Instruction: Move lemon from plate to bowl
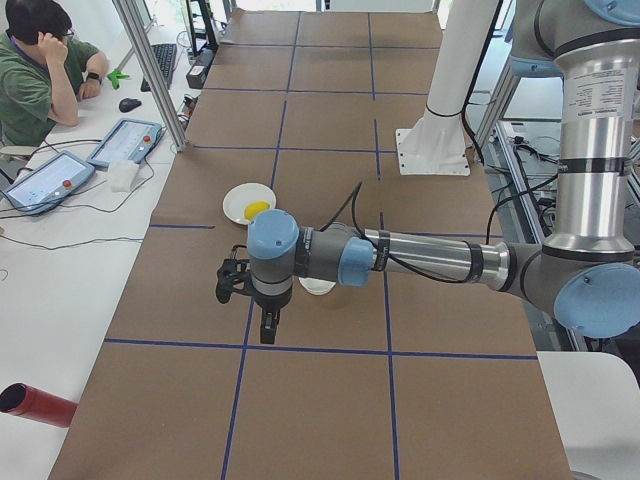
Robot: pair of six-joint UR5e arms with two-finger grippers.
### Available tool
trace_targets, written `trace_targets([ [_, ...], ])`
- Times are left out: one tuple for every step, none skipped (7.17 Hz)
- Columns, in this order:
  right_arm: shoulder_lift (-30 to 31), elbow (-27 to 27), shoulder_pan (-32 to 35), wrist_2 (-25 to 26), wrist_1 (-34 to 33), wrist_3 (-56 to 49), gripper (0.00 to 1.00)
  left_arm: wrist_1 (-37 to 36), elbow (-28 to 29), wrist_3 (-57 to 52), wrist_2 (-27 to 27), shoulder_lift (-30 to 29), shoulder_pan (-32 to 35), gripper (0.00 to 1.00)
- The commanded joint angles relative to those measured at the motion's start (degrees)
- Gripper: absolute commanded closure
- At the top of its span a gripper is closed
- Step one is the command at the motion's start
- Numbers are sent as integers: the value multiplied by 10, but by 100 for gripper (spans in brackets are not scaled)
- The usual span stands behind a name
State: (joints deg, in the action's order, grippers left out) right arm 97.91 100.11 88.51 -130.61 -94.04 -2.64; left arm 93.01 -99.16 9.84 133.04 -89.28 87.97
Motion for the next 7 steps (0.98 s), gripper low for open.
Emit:
trace_targets([
  [0, 0, 0, 0, 0, 0, 0, 4, -6, 172, -2, -72, -88, 0],
  [-1, -1, 0, 0, 0, 0, 0, 3, -10, 211, -2, -106, -122, 0],
  [0, 0, 0, 0, 0, 0, 0, 4, -9, 302, -8, -146, -175, 0],
  [0, 0, 0, 0, 0, 0, 0, 3, -2, 395, -32, -186, -224, 0],
  [0, 0, 0, 0, 0, 0, 0, 3, 5, 439, -54, -211, -261, 0],
  [0, 0, 0, 0, 0, 0, 0, 3, 16, 487, -59, -235, -291, 0],
  [0, 0, 0, 0, 0, 0, 0, 5, 33, 526, -76, -256, -323, 0],
])
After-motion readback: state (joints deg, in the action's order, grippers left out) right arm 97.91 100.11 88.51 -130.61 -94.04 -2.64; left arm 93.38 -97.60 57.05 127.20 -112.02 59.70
